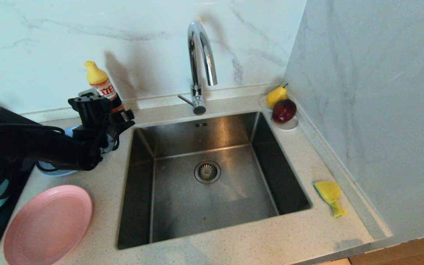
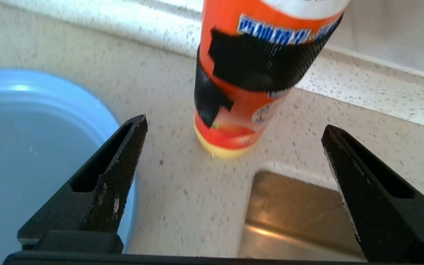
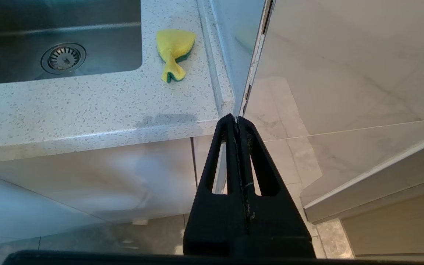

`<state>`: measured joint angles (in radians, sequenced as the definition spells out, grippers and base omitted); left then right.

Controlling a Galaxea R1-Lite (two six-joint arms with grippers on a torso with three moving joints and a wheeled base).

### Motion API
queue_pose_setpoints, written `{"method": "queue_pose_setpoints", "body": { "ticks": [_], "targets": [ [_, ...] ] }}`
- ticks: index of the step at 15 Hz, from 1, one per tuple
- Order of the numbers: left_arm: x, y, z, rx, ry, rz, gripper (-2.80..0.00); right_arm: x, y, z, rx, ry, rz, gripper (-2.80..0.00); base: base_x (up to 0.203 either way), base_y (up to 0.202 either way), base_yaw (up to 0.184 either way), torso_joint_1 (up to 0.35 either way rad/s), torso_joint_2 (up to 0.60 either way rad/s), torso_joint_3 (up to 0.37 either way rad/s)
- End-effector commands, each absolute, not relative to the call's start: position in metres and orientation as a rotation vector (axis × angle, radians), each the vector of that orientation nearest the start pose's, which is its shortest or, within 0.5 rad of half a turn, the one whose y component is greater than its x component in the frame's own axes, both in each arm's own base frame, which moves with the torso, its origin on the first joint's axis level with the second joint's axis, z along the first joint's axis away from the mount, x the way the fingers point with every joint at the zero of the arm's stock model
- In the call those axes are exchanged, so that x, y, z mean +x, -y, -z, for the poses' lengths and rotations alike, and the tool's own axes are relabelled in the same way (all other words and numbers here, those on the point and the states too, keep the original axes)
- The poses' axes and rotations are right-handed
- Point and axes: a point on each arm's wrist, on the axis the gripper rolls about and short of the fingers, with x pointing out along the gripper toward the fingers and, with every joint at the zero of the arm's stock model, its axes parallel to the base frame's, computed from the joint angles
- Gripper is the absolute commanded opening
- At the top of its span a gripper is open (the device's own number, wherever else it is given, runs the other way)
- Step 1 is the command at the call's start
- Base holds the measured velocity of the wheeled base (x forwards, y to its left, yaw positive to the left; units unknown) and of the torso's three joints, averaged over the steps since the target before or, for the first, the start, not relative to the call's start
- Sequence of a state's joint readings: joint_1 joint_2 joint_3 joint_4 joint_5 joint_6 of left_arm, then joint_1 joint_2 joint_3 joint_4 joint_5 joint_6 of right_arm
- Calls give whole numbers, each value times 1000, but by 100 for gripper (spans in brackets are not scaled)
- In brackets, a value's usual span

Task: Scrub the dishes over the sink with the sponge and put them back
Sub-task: Grab the dish soap

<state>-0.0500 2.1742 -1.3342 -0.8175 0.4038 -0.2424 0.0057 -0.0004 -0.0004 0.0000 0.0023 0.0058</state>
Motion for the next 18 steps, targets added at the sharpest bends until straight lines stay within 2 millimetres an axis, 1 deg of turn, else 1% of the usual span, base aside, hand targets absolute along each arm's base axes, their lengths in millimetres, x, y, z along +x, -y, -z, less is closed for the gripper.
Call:
{"method": "queue_pose_setpoints", "body": {
  "ticks": [1,6,8,11,14,18],
  "targets": [
    [451,13,-162,-226,42,-354,0,-23,0,-76,6,1,-9,-280,0,0,0,0,0,0],
    [463,13,-148,-152,72,-352,0,-23,0,-75,6,0,-9,-280,0,0,0,0,0,0],
    [468,13,-150,-155,87,-349,0,-23,0,-75,6,0,-9,-280,0,0,0,0,0,0],
    [476,13,-145,-118,90,-348,0,-23,0,-76,6,1,-9,-280,0,0,0,0,0,0],
    [482,14,-150,-110,115,-343,0,-23,0,-75,6,0,-9,-280,0,0,0,0,0,0],
    [487,14,-143,-108,109,-345,0,-23,0,-75,6,0,-9,-280,0,0,0,0,0,0]
  ]
}}
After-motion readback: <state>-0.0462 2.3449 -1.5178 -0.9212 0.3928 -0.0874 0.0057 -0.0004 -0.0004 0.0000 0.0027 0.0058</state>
